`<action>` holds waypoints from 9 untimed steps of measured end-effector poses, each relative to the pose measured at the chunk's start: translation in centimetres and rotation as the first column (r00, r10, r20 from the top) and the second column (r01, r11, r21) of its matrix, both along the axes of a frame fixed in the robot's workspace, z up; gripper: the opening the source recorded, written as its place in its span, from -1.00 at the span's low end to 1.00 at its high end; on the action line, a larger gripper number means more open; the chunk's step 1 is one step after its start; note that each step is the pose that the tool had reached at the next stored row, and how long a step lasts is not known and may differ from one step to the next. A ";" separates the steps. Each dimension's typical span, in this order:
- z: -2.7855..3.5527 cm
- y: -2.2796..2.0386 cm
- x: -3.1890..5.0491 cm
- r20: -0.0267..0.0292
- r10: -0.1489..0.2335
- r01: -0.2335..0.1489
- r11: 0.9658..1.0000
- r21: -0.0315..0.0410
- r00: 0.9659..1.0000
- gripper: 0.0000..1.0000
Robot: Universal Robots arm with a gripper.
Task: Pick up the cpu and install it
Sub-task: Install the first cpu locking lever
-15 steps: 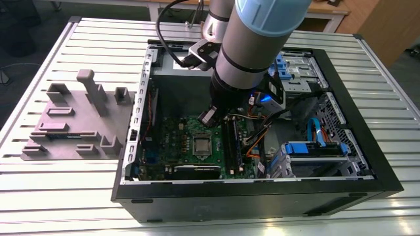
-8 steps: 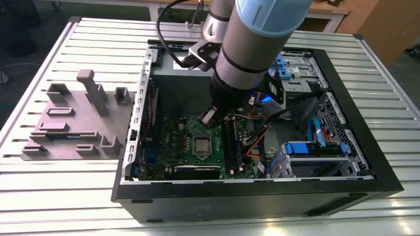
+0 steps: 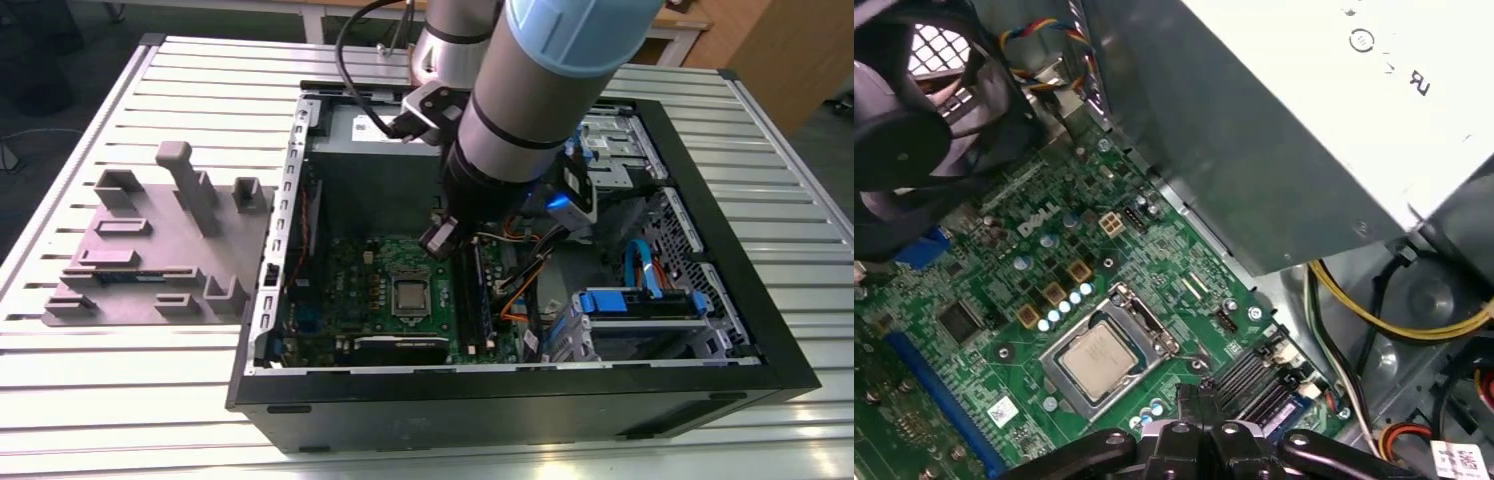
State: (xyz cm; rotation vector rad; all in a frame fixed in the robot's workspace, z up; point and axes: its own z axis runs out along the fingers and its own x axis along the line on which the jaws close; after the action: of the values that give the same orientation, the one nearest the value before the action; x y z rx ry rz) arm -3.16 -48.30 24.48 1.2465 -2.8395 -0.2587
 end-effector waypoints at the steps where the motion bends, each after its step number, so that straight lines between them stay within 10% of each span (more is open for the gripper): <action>1: 0.00 0.10 0.09 0.000 0.000 0.000 1.000 0.000 1.000 -0.79; 9: -0.10 1.13 0.70 0.000 0.000 0.000 1.000 0.000 1.000 -0.79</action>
State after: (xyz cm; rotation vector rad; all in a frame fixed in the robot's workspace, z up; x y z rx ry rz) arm -2.46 -47.17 24.37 1.2465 -2.8395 -0.2589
